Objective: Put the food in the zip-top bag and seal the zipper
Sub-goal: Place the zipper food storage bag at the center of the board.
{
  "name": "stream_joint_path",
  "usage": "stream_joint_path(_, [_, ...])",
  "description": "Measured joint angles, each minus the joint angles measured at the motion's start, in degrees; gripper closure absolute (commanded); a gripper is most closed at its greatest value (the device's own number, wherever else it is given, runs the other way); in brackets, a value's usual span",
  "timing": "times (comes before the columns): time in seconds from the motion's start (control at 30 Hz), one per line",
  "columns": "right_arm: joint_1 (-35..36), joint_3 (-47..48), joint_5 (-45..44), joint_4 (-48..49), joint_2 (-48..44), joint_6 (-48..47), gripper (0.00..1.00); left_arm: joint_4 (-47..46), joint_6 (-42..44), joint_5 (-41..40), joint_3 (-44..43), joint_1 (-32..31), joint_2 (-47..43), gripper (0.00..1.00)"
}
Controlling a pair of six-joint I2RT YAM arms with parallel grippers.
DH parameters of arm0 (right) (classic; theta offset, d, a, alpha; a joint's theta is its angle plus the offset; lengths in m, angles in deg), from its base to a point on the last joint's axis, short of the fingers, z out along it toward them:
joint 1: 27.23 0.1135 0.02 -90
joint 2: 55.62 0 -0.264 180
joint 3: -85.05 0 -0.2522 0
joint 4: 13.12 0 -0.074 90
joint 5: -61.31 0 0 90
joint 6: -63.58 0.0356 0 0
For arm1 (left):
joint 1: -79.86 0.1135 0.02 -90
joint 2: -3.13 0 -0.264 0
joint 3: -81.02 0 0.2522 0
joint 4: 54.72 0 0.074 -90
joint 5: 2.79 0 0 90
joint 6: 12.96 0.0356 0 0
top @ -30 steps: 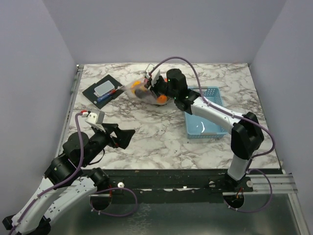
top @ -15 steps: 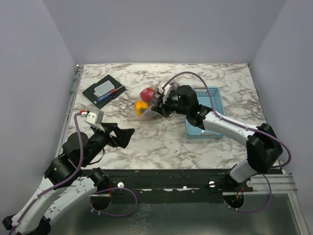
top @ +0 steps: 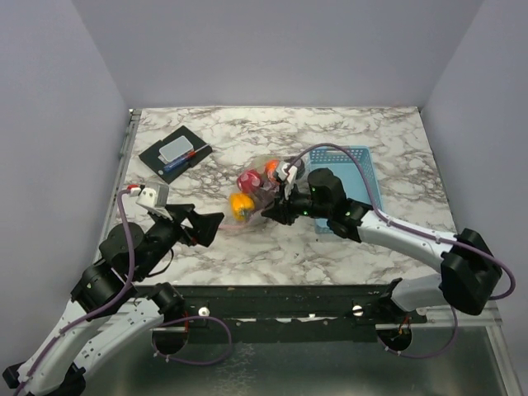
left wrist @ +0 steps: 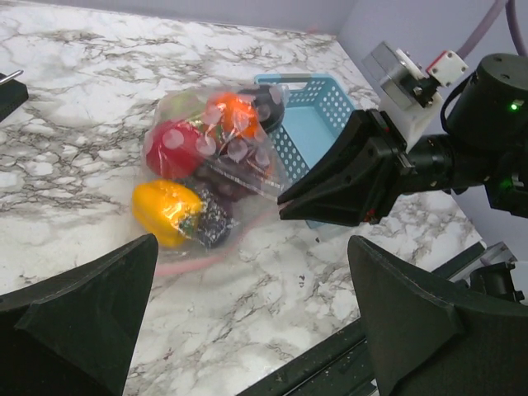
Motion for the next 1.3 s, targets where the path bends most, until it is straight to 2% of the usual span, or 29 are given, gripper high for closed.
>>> stream_joint_path(0.1, [0.7,-2.69,-0.44,-0.31,-4.09,1.44,0.62,-0.04,0.02,-0.2,-0.57,0.0,0.33,0.01])
stream_joint_path(0.17, [0.96,-3.1,-0.85,-0.72,-6.91,2.03,0.5,0.0,0.07,-0.42,-0.79,0.0,0.72,0.01])
stream_joint_path(0.23, [1.09,-3.08,-1.51,-1.18,-9.9,2.38,0.45,0.0,0.22,-0.72,-1.05,0.0,1.25,0.01])
stream_joint_path(0.47, [1.09,-2.4,-4.98,-6.03,-19.5,2.23,0.39,-0.02,0.42,-1.7,-1.44,0.0,1.97,0.01])
stream_joint_path(0.77, [1.09,3.1,-11.34,-14.93,-23.74,2.23,0.33,0.0,0.39,-2.29,-2.08,0.0,3.32,0.01])
stream_joint_path(1.13, [1.09,12.94,-27.5,-27.21,-28.5,2.73,0.11,0.44,0.76,-2.27,-5.79,0.0,11.78,0.01])
stream_joint_path(1.3, [1.03,13.79,-35.39,-32.11,-29.94,2.51,0.06,0.79,1.36,-2.27,-8.44,0.02,17.73,0.01])
